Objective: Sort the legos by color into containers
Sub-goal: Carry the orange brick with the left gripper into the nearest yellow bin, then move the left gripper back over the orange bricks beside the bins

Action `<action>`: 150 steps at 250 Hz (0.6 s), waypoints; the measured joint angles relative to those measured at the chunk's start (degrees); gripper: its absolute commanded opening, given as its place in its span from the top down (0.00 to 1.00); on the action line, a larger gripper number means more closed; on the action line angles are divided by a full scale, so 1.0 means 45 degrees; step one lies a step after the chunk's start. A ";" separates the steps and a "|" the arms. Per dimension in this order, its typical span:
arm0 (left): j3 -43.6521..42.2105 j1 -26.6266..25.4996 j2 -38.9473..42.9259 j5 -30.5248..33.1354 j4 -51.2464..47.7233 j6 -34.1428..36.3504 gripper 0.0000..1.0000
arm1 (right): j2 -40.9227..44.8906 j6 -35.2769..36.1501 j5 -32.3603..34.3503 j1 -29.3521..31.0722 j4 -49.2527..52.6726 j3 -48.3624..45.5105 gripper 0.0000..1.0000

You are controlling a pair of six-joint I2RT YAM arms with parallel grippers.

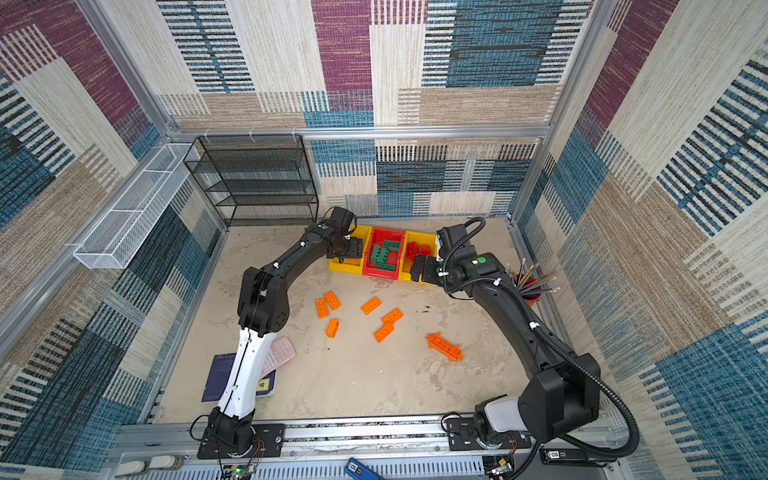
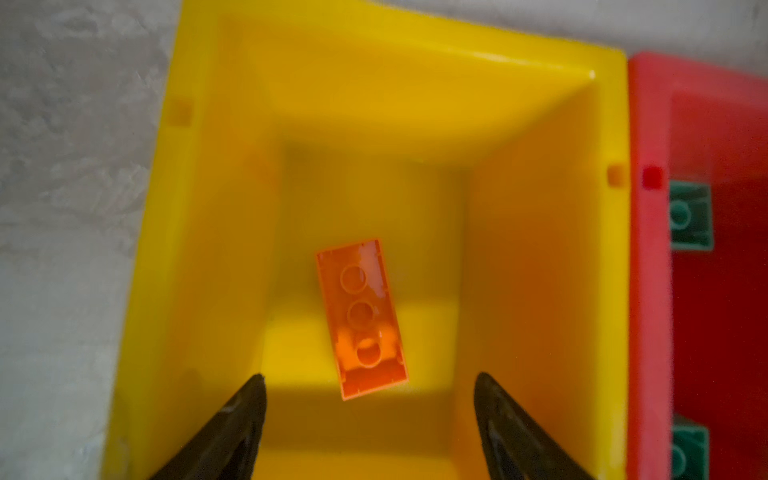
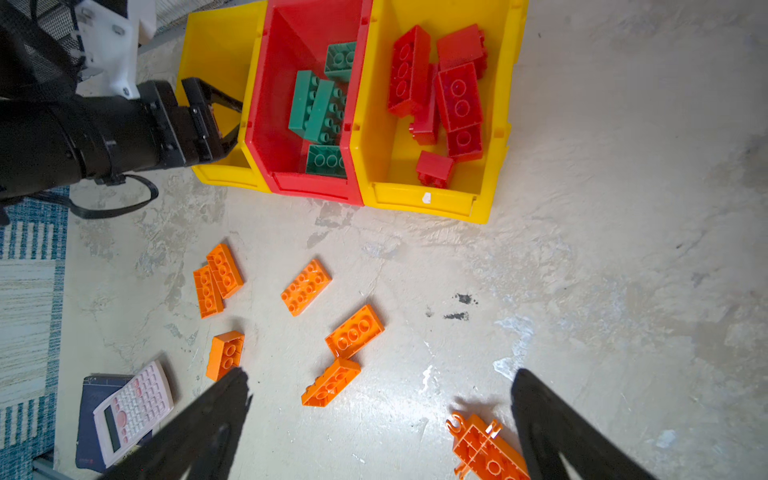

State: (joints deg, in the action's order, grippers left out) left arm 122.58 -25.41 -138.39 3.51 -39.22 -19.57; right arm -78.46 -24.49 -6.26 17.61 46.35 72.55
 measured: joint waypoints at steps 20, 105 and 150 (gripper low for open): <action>-0.1059 -0.0126 0.0476 -0.0180 0.0223 0.0010 0.22 | 0.0180 -0.0131 0.0019 0.0000 0.0010 -0.0112 0.00; -0.3866 -0.0559 0.2035 -0.0359 0.1127 -0.0097 0.24 | 0.1370 -0.0534 0.0102 0.0000 0.0199 -0.0899 0.00; -0.4867 -0.0733 0.2982 -0.0515 0.1132 -0.0296 0.21 | 0.2181 -0.0840 0.0053 0.0000 0.0257 -0.1447 0.00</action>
State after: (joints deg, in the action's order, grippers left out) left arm 100.68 -28.71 -124.97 1.19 -34.13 -20.91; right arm -68.64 -28.27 -6.02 17.61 47.51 66.04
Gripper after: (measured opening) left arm 0.783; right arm 0.995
